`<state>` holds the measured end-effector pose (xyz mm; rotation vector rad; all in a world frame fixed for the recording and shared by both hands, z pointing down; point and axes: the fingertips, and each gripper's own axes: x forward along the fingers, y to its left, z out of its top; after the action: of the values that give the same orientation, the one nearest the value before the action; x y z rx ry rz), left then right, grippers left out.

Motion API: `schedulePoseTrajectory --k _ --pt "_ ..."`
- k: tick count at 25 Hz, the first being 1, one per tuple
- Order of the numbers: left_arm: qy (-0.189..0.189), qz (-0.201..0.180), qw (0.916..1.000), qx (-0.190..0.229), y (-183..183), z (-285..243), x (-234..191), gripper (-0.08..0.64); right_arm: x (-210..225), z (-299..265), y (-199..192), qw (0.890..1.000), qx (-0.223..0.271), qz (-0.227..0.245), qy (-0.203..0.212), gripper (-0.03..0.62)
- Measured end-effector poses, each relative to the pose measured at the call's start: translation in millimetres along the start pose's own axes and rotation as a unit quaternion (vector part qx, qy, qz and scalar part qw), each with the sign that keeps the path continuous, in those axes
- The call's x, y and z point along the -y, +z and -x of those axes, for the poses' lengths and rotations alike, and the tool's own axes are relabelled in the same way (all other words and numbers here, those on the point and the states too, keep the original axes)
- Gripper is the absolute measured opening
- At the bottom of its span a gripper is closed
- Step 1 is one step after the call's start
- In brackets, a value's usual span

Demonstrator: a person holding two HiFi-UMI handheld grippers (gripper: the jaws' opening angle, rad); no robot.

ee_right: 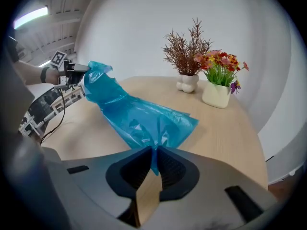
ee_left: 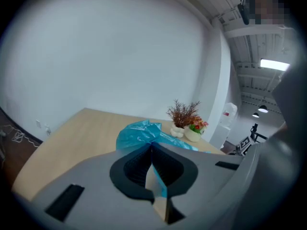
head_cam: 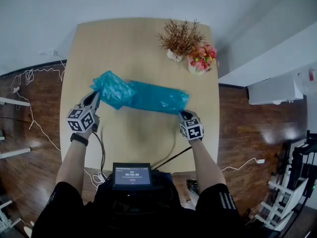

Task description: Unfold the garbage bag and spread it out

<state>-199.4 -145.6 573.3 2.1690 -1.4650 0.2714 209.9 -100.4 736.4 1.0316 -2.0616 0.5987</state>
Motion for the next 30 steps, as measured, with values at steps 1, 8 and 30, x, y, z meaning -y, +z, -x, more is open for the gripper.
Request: schedulePoseTrajectory --k 1,8,30 --pt "0.013 0.002 0.9999 -0.003 -5.1 3.8 -10.8 0.0 -0.2 1.8 -1.8 1.0 0.0 -0.002 0.002 0.043" --pt "0.082 0.047 0.9953 -0.02 -35.6 24.9 -79.8 0.009 -1.7 6.8 -14.1 1.0 -0.007 -0.008 0.001 0.043" --pt "0.16 -0.142 0.9456 -0.245 -126.1 28.5 -160.1 0.282 2.0 -2.6 -20.3 0.999 -0.035 0.023 0.008 0.043"
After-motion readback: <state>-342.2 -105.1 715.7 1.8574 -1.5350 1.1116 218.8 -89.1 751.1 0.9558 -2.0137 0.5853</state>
